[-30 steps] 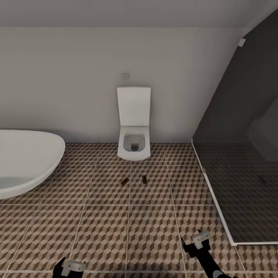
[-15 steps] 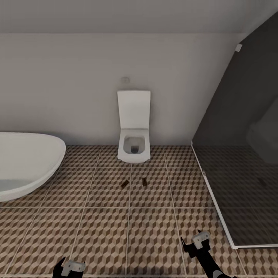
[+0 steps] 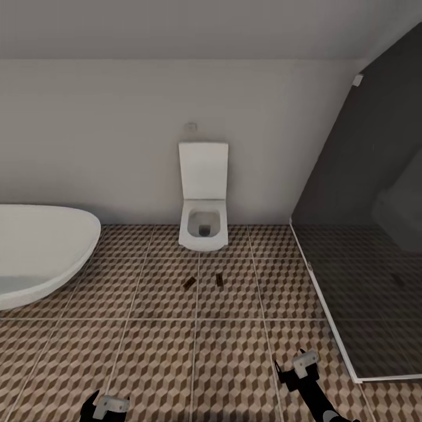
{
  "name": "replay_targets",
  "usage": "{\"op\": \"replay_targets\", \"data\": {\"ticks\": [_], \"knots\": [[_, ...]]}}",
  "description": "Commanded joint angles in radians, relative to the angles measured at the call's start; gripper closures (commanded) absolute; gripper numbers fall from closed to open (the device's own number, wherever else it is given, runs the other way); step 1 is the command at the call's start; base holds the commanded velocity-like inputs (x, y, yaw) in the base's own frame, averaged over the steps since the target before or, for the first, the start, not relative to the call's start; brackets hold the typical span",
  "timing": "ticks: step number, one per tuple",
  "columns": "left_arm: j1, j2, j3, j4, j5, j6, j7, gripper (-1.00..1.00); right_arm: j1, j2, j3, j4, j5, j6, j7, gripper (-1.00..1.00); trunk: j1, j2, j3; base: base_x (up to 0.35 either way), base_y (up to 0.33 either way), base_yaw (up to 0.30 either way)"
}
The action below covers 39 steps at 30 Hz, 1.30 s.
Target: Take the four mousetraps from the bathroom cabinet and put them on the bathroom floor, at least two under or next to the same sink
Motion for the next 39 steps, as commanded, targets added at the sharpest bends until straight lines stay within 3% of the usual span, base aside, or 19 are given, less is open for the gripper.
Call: {"op": "replay_targets", "data": {"ticks": [1, 39], "knots": [[-0.001, -0.001, -0.009, 0.003, 0.001, -0.004, 0.006, -1.00, -0.001, 0.000, 0.009, 0.000, -0.003, -0.002, -0.006, -1.00, 0.001, -0.002, 0.000, 0.000, 0.000, 0.000], [-0.001, -0.006, -0.009, 0.003, 0.001, -0.004, 0.006, -1.00, -0.001, 0.003, 0.009, 0.000, -0.003, -0.001, -0.006, -1.00, 0.001, -0.002, 0.058, 0.000, 0.000, 0.000]]}}
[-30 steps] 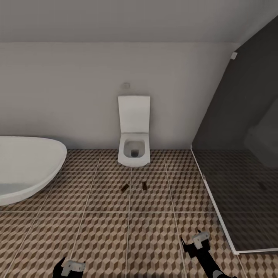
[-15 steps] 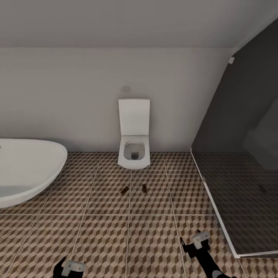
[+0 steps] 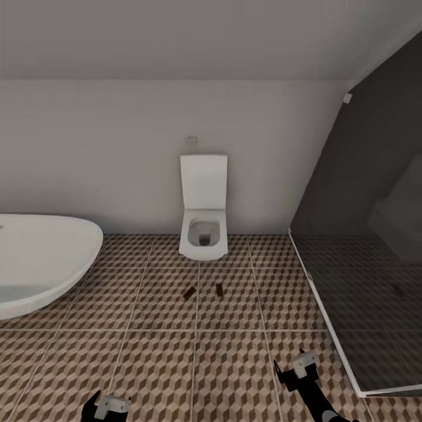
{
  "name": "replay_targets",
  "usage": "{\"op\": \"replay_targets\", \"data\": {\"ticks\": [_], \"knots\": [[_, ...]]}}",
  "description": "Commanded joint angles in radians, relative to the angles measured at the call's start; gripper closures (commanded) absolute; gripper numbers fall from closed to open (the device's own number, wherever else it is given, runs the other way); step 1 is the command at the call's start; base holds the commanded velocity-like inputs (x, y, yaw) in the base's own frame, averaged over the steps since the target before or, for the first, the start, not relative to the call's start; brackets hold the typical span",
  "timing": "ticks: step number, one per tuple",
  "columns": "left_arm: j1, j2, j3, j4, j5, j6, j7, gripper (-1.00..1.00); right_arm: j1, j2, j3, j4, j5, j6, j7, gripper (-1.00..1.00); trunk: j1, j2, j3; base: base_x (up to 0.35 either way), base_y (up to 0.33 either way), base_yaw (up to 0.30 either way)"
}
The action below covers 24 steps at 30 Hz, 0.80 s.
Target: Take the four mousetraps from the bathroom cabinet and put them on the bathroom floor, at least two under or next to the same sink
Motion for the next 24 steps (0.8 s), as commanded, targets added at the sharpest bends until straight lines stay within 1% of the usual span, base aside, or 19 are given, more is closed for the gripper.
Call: {"op": "replay_targets", "data": {"ticks": [1, 24], "knots": [[-0.001, -0.001, -0.008, 0.003, 0.001, -0.004, 0.006, -1.00, -0.001, 0.000, 0.009, 0.000, -0.003, -0.002, -0.006, -1.00, 0.001, -0.002, 0.000, 0.000, 0.000, 0.000], [-0.001, -0.003, -0.008, 0.003, 0.001, -0.004, 0.006, -1.00, -0.001, 0.000, 0.009, 0.000, -0.004, -0.002, -0.006, -1.00, 0.001, -0.002, 0.035, 0.000, 0.000, 0.000]]}}
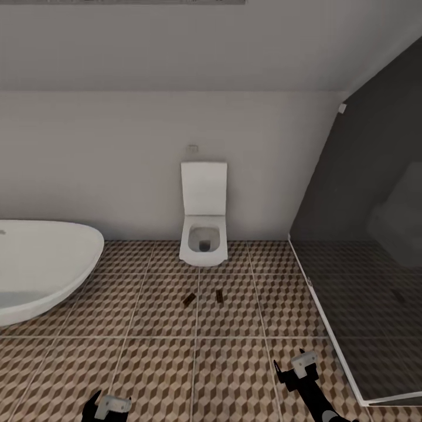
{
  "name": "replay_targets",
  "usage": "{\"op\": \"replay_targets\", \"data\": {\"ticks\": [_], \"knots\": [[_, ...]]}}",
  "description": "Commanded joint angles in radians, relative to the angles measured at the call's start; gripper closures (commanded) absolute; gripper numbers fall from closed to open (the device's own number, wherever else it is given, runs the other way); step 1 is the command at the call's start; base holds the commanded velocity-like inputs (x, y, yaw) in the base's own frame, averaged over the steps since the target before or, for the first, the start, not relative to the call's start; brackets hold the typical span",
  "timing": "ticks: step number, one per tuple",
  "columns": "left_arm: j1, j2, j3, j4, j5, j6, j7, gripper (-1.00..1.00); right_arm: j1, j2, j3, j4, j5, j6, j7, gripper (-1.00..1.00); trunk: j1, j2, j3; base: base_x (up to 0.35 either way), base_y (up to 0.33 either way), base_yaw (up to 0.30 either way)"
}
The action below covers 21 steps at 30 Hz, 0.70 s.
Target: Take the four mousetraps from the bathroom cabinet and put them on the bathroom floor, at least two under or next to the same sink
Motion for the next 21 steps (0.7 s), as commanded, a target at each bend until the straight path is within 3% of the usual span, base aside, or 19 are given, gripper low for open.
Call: {"op": "replay_targets", "data": {"ticks": [1, 21], "knots": [[-0.001, -0.001, -0.009, 0.003, 0.001, -0.004, 0.006, -1.00, -0.001, 0.000, 0.009, 0.000, -0.003, -0.002, -0.006, -1.00, 0.001, -0.002, 0.000, 0.000, 0.000, 0.000], [-0.001, -0.001, -0.009, 0.003, 0.001, -0.004, 0.006, -1.00, -0.001, 0.000, 0.009, 0.000, -0.002, -0.002, -0.006, -1.00, 0.001, -0.002, 0.030, 0.000, 0.000, 0.000]]}}
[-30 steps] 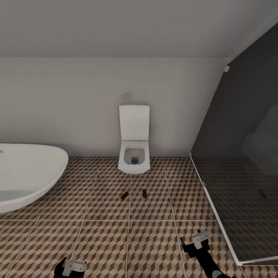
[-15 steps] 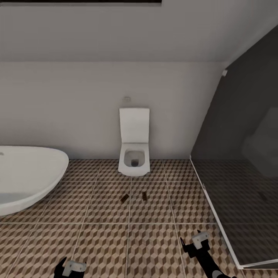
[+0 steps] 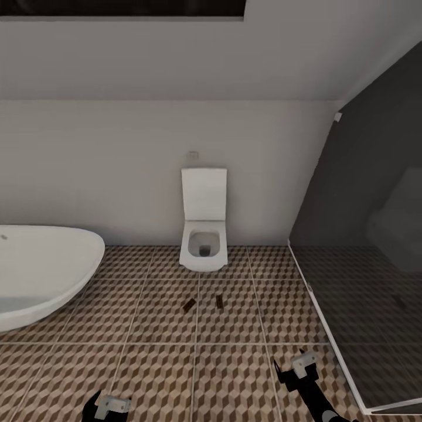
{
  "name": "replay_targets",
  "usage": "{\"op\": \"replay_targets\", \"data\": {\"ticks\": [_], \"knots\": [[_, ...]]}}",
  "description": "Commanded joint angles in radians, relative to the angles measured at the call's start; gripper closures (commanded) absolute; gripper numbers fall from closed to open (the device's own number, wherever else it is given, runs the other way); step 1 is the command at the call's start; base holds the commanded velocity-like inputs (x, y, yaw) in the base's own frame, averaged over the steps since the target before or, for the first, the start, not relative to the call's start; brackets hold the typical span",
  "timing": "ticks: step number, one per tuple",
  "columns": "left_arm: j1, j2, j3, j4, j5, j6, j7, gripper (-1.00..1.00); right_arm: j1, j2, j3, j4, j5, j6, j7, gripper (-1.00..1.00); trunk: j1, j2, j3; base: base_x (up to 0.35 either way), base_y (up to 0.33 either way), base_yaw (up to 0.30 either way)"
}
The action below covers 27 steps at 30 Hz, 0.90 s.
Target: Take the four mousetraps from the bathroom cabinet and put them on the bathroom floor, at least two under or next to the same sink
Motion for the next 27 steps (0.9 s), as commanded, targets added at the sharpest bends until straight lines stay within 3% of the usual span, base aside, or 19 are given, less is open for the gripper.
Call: {"op": "replay_targets", "data": {"ticks": [1, 27], "knots": [[-0.001, -0.001, -0.009, 0.003, 0.001, -0.004, 0.006, -1.00, -0.001, 0.000, 0.009, 0.000, -0.003, -0.002, -0.006, -1.00, 0.001, -0.002, 0.000, 0.000, 0.000, 0.000], [-0.001, -0.007, -0.009, 0.003, 0.001, -0.004, 0.006, -1.00, 0.000, 0.000, 0.009, 0.000, -0.003, -0.002, -0.006, -1.00, 0.001, -0.002, 0.039, 0.000, 0.000, 0.000]]}}
